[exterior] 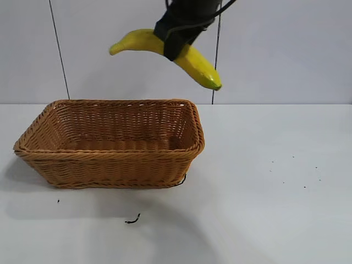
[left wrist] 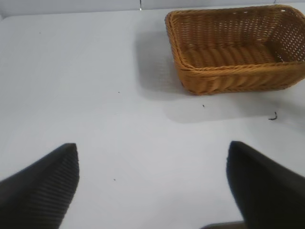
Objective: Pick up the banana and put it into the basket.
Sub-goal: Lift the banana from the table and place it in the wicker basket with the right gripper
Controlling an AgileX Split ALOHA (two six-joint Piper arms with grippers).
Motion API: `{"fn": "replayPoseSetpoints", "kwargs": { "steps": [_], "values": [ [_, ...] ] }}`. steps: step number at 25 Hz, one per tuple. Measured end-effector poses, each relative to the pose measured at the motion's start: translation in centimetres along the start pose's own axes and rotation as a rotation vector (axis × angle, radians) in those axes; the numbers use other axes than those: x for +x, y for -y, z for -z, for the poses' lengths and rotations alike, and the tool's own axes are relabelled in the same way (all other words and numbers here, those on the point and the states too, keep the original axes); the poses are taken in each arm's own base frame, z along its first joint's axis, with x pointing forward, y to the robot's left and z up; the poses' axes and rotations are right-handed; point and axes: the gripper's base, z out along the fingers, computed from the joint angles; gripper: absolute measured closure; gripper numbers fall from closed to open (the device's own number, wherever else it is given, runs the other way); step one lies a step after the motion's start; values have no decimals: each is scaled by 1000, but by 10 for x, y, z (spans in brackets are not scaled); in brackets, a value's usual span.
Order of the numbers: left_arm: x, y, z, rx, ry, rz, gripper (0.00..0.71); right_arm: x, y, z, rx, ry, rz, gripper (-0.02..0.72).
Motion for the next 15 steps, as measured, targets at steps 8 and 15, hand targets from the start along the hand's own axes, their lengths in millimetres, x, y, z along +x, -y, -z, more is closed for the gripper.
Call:
{"fn": "replayPoseSetpoints", "kwargs": {
  "steps": [8, 15],
  "values": [
    [0, 0, 0, 0, 0, 0, 75, 30, -22, -61, -68, -111, 23, 414],
    [0, 0, 0, 0, 0, 0, 75, 33, -28, -72, -94, -104, -20, 414]
  ]
}}
